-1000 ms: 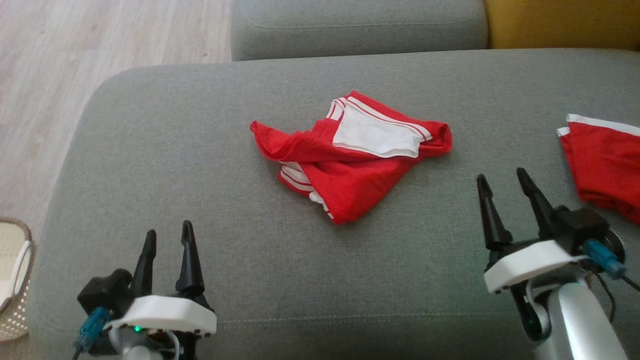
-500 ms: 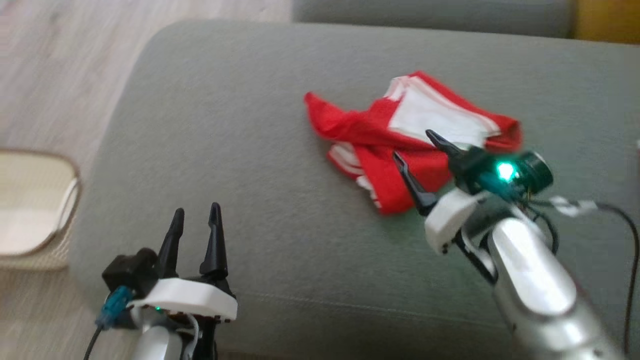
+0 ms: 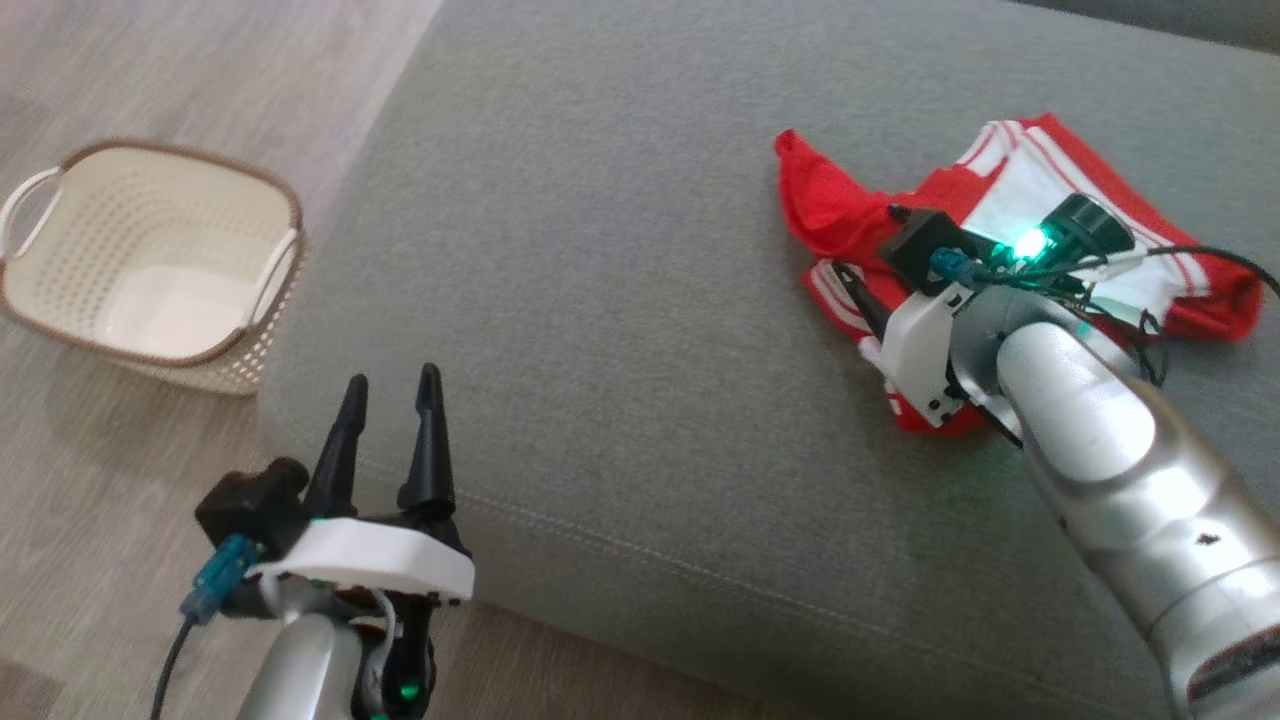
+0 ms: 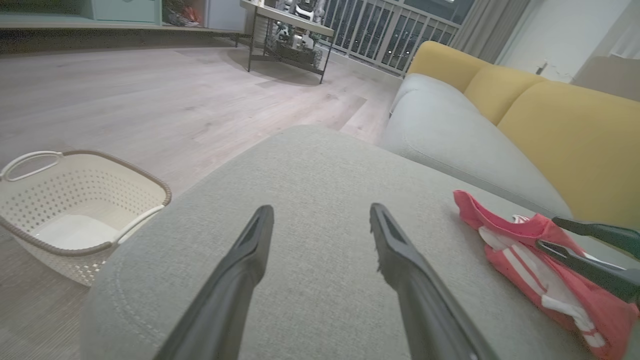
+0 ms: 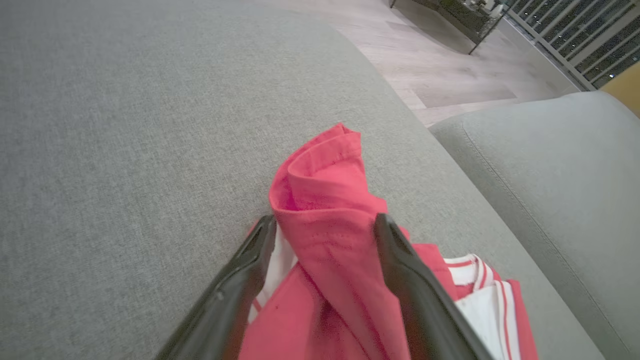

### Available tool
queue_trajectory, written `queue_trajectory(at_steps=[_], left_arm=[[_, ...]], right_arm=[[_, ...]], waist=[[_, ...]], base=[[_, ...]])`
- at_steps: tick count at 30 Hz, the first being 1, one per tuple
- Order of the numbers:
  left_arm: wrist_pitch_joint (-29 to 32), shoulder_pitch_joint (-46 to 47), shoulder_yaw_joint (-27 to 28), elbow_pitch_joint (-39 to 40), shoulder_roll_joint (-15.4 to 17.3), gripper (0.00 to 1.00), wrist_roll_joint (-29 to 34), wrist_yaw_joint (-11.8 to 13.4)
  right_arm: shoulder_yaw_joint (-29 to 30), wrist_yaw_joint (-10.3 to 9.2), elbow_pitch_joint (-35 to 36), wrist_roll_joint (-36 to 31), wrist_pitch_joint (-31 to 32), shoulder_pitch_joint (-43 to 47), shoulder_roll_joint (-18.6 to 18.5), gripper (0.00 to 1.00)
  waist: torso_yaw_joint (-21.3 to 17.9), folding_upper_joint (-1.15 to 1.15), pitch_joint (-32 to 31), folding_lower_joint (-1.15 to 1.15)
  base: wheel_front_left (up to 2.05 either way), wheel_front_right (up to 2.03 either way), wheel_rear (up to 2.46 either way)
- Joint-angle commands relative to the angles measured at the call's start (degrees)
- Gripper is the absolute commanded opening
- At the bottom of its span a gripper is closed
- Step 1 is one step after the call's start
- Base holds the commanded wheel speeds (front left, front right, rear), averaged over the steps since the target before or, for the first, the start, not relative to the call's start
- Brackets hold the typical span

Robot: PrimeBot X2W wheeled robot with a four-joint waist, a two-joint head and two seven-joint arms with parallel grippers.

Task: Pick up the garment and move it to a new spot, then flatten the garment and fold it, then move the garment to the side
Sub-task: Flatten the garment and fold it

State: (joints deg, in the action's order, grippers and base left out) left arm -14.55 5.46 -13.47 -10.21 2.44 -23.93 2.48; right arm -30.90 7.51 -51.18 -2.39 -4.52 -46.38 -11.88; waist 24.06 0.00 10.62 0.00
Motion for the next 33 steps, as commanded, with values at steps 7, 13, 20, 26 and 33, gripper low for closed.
queue_trajectory(at_steps=[7, 13, 20, 26, 33], left_arm=[[-0.45, 3.26, 3.37, 2.02, 0.43, 1.0, -0.32, -0.39], [-0.45, 4.09, 3.14, 2.35, 0.43, 1.0, -0.9, -0.2], [-0.45, 3.88, 3.88, 2.14, 0.43, 1.0, -0.47, -0.07], [-0.45, 2.83, 5.69, 1.69, 0.43, 1.0, 0.34, -0.15], [-0.45, 1.45, 6.55, 1.86, 0.43, 1.0, 1.04, -0.29]], right_arm=[[-3.87, -0.02, -7.08, -1.58, -2.35, -7.51, -0.3, 1.0], [-3.95, -0.02, -12.41, -2.44, -3.98, -10.43, 1.15, 0.0], [-1.26, -0.02, -12.88, -1.87, -8.81, -11.83, 3.22, 0.0], [1.56, -0.02, -4.8, 4.47, -10.4, -7.99, 5.36, 0.0], [-1.26, -0.02, 16.3, 13.33, -10.46, 3.39, -4.37, 0.0]], waist=[[2.01, 0.0, 1.75, 0.0], [1.86, 0.0, 2.49, 0.0], [-1.49, 0.0, 1.12, 0.0], [-7.13, 0.0, -3.0, 0.0], [-15.1, 0.0, -6.79, 0.0]], base=[[0.0, 0.0, 0.0], [0.0, 0.0, 0.0], [0.0, 0.0, 0.0], [0.0, 0.0, 0.0], [0.0, 0.0, 0.0]])
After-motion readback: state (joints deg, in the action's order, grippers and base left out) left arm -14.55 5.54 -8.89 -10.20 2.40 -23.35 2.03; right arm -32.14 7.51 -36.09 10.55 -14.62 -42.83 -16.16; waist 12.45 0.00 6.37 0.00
